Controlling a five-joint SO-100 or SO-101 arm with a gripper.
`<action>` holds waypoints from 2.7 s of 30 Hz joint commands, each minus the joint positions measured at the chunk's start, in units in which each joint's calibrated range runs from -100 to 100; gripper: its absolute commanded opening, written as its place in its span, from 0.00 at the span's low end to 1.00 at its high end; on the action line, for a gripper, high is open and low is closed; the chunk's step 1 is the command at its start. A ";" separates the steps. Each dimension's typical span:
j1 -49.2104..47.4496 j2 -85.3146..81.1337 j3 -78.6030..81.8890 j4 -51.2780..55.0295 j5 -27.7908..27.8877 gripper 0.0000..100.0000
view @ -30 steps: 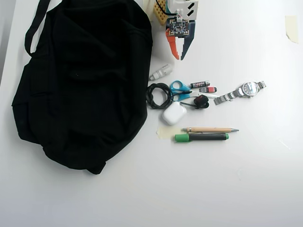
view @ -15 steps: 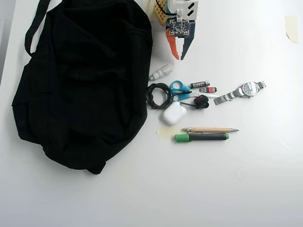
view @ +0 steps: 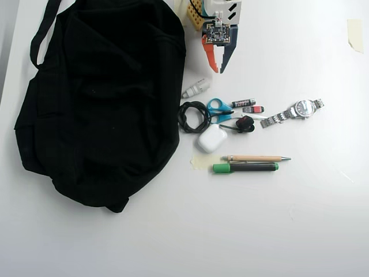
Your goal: Put the black bike light into the black bag
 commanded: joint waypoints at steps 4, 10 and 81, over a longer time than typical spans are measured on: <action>-1.34 -1.00 0.73 0.39 0.99 0.02; -1.72 -0.92 0.73 0.39 2.83 0.02; -8.00 67.88 -56.23 -26.91 7.08 0.07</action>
